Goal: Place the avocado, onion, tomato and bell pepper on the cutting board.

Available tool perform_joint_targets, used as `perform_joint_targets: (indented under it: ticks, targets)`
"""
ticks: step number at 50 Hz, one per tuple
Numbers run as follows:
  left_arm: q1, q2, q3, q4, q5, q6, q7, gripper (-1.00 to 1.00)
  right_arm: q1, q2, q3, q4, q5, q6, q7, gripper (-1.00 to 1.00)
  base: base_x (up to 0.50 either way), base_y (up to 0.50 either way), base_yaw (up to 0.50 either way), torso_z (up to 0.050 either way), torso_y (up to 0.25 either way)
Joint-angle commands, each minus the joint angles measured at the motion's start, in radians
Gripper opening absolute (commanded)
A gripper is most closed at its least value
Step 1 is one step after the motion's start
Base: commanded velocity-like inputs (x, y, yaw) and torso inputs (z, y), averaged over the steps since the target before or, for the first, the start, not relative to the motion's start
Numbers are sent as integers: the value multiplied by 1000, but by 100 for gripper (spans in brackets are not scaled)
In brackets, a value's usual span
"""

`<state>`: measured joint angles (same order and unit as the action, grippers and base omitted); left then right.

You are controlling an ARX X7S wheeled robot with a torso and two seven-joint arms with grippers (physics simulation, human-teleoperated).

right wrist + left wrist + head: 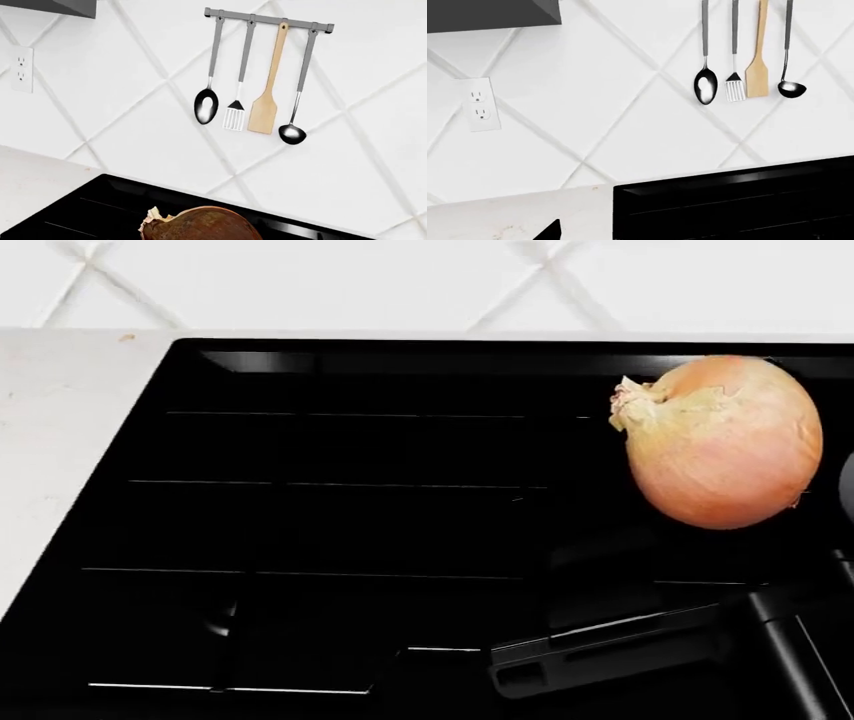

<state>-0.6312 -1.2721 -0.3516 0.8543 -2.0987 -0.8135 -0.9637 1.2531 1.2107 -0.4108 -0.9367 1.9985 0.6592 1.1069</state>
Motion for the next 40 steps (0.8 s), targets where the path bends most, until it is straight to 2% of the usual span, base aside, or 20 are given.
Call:
perform_joint_targets:
  ticks: [1, 23, 40]
  targets:
    - [-4, 26, -27, 11, 27, 4, 28, 100, 10, -22, 45, 4, -45, -2, -50, -100, 0, -500, 0, 0, 0]
    - [9, 33, -56, 11, 18, -10, 25, 100, -10, -12, 60, 2, -49, -14, -51, -100, 0, -500, 0, 0, 0]
    - [1, 43, -41, -8, 41, -14, 37, 100, 23, -76, 27, 37, -68, 23, -57, -100, 0, -500, 0, 0, 0]
